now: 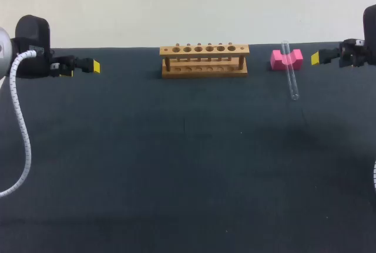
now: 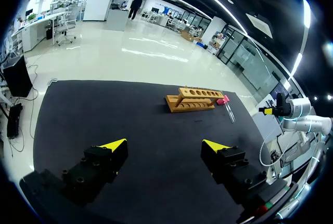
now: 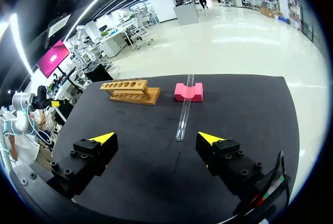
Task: Grasp the test tube, adjust it, and insert it.
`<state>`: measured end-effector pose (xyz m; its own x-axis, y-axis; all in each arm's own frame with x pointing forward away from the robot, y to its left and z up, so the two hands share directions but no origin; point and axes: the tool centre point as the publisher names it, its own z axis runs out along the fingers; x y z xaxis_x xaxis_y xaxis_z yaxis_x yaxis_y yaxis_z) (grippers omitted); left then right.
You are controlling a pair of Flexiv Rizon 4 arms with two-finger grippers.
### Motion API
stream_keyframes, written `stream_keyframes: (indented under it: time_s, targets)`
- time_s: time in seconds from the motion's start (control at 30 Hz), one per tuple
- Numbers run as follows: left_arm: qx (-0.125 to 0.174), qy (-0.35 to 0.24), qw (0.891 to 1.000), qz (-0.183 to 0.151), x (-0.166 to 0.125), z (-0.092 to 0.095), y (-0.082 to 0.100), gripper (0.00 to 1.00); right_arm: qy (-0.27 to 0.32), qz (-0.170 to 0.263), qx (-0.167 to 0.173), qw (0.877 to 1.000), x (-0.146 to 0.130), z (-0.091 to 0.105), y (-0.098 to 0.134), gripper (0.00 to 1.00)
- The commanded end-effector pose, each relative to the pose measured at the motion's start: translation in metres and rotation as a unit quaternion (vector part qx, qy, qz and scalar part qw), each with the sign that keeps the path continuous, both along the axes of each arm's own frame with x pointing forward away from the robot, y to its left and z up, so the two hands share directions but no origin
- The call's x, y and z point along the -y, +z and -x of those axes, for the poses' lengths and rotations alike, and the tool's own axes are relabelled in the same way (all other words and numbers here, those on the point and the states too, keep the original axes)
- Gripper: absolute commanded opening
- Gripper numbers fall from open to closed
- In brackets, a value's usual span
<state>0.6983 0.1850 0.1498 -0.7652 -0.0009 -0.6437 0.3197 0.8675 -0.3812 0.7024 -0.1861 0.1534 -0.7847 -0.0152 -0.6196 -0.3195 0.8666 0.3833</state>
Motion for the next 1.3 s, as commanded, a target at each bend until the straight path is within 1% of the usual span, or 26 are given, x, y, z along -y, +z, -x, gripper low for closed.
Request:
stream_keyframes:
  time_s: [0.03, 0.67, 0.7, 0.77, 0.9, 1.03, 1.1, 1.17, 1.23, 1.3]
  targets:
    - [-0.002, 0.0, 1.0, -0.002, 0.001, -0.001, 0.001, 1.0, 0.0, 0.0, 0.0, 1.0, 0.0, 0.0, 0.0, 1.0]
    - [-0.002, 0.0, 1.0, -0.002, 0.001, -0.001, 0.001, 1.0, 0.0, 0.0, 0.0, 1.0, 0.0, 0.0, 0.0, 1.0]
    - [0.005, -0.006, 1.0, -0.001, 0.0, -0.001, 0.001, 1.0, 0.0, 0.0, 0.0, 1.0, 0.0, 0.0, 0.0, 1.0]
    - [0.007, -0.011, 1.0, 0.003, -0.001, 0.0, 0.002, 1.0, 0.0, 0.0, 0.0, 1.0, 0.0, 0.0, 0.0, 1.0]
    - [0.021, -0.038, 0.999, 0.009, -0.007, 0.002, 0.002, 1.0, 0.0, 0.0, 0.0, 1.0, 0.0, 0.0, 0.0, 1.0]
    - [0.05, -0.09, 0.995, 0.016, -0.006, 0.003, 0.0, 1.0, 0.0, 0.0, 0.0, 1.0, 0.0, 0.0, 0.0, 1.0]
    - [0.06, -0.122, 0.99, 0.023, -0.005, 0.002, -0.003, 1.0, 0.0, 0.0, 0.0, 1.0, 0.0, 0.0, 0.0, 1.0]
    - [0.077, -0.159, 0.984, 0.023, -0.004, 0.0, -0.006, 1.0, 0.0, 0.0, 0.0, 1.0, 0.0, 0.0, 0.0, 1.0]
    - [0.09, -0.184, 0.979, 0.021, -0.002, -0.003, -0.009, 1.0, 0.0, 0.0, 0.0, 1.0, 0.0, 0.0, 0.0, 1.0]
    - [0.1, -0.21, 0.972, 0.029, -0.001, -0.007, -0.01, 1.0, 0.0, 0.0, 0.0, 1.0, 0.0, 0.0, 0.0, 1.0]
